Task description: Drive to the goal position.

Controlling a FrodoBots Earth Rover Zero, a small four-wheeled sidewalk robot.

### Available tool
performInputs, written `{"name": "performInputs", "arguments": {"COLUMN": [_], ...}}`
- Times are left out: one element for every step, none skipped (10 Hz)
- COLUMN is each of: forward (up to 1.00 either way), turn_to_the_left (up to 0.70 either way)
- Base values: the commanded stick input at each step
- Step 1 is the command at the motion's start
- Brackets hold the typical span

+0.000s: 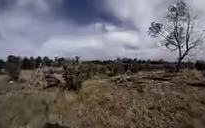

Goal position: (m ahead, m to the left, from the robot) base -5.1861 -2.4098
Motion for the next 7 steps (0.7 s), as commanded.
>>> {"name": "performInputs", "arguments": {"forward": [0.43,0.04,0.00,0.00,0.00,0.00,0.00], "turn_to_the_left": [0.00,0.00,0.00,0.00,0.00,0.00,0.00]}}
